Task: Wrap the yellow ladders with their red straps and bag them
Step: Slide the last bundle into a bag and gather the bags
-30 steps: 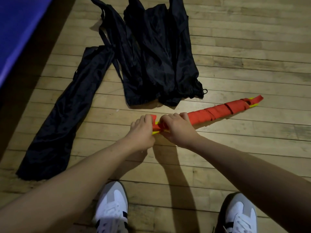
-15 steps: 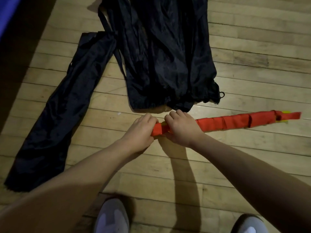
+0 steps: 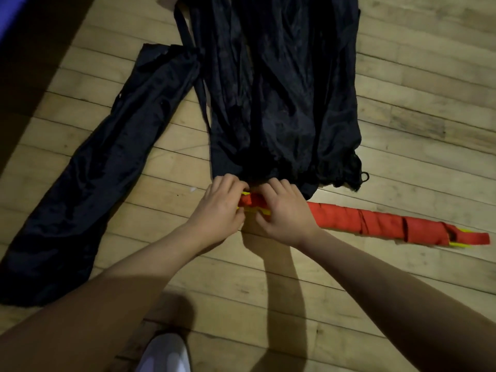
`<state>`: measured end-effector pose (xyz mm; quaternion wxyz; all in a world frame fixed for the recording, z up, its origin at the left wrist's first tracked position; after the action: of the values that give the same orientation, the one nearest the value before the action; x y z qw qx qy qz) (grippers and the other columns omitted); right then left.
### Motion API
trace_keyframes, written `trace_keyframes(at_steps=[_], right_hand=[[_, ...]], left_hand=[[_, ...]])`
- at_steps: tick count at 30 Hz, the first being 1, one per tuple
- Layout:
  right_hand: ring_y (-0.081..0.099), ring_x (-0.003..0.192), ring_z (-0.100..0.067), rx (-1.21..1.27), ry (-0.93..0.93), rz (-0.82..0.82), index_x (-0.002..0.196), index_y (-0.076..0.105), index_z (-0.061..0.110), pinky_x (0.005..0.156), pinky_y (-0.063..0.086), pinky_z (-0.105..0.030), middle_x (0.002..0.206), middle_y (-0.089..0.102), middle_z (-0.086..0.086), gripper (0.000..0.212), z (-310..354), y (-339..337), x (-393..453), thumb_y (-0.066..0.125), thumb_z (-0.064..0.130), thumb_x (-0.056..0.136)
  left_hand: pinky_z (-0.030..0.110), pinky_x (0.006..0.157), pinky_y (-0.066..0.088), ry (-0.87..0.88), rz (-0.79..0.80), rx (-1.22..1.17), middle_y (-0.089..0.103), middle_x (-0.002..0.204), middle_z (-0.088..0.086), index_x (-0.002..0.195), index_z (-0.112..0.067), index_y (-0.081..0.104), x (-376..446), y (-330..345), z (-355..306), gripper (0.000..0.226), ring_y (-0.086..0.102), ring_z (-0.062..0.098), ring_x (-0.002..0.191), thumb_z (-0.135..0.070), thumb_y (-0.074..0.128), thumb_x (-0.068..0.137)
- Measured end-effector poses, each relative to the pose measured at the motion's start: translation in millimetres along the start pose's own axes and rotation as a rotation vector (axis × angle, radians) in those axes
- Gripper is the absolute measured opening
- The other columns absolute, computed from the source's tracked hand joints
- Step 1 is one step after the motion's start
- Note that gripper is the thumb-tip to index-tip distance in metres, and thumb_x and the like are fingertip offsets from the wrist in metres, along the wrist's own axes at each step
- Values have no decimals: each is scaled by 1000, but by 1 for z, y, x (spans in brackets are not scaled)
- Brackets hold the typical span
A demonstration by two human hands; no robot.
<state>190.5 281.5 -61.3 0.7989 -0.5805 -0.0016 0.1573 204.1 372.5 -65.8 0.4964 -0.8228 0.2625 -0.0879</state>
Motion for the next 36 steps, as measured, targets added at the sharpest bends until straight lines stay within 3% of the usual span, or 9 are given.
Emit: trace_keyframes(at_steps=[4, 11, 15, 19, 22, 26, 31, 34, 36], right_hand=[[55, 87, -29, 37, -5, -7, 98, 58, 10, 71, 41, -37, 94, 55, -8, 24, 22, -2, 8, 51, 30, 86], [55, 106, -26, 65, -155, 69, 122, 53, 15, 75, 37, -32, 118, 53, -4, 29, 116, 2, 38, 50, 22, 94], [55, 112, -27, 80, -288, 163, 128, 49, 17, 77, 47, -38, 129, 47, -3, 36, 186, 31, 62, 50, 19, 92], [49, 123, -24, 110, -393, 201, 145, 34, 19, 78, 47, -34, 151, 31, -1, 56, 232, 54, 77, 50, 14, 92], [45, 128, -26, 77, -422, 260, 151, 22, 19, 92, 45, -36, 155, 27, -5, 62, 250, 79, 83, 48, 13, 95], [46, 121, -28, -147, -511, 245, 143, 38, 12, 99, 38, -34, 138, 45, -10, 45, 252, 100, 85, 43, 15, 98], [50, 110, -29, -265, -516, 119, 124, 54, 5, 95, 37, -34, 120, 53, -12, 31, 224, 71, 91, 48, 8, 94], [61, 87, -33, -233, -460, -40, 94, 66, 2, 77, 50, -36, 92, 61, -15, 22, 192, 40, 95, 73, 3, 74], [62, 78, -33, -193, -408, -81, 81, 65, 2, 67, 52, -34, 82, 60, -15, 24, 167, 26, 96, 79, 0, 63]], left_hand=[[41, 86, 47, -155, -28, -89, 48, 112, 9, 116, -6, 53, -19, -18, 21, 32, 53, 25, 98, -10, 62, 85], [38, 83, 47, -447, -84, -102, 48, 116, 2, 120, -13, 49, -85, -69, 87, 28, 56, 21, 99, -21, 54, 93], [34, 94, 40, -565, -121, -2, 45, 121, 5, 121, -12, 49, -127, -97, 135, 30, 46, 23, 113, -20, 55, 93], [34, 100, 34, -667, -97, 148, 40, 127, 8, 127, -13, 43, -158, -102, 166, 40, 38, 27, 119, -21, 58, 90], [37, 104, 29, -765, -13, 299, 28, 139, 11, 137, -12, 29, -174, -94, 185, 58, 30, 31, 127, -25, 60, 89], [42, 104, 31, -915, 147, 208, 23, 145, 13, 140, -11, 23, -188, -72, 209, 66, 27, 33, 132, -33, 60, 91], [35, 83, 46, -691, 97, 142, 48, 123, 8, 121, -11, 47, -158, -64, 190, 33, 45, 25, 116, -32, 54, 96], [34, 80, 44, -585, 70, 205, 53, 115, 6, 116, -13, 51, -132, -65, 163, 37, 50, 24, 111, -44, 50, 96], [33, 80, 43, -487, 55, 282, 53, 113, 5, 116, -13, 52, -112, -64, 140, 41, 51, 24, 110, -48, 45, 97]])
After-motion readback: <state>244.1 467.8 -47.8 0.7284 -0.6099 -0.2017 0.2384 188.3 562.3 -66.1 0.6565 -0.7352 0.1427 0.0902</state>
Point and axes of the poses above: each hand's wrist, its own x-axis towards the middle knuckle, its own y-axis out of the palm, z = x × y, the point moved 10 cm from there along x, towards the middle knuckle
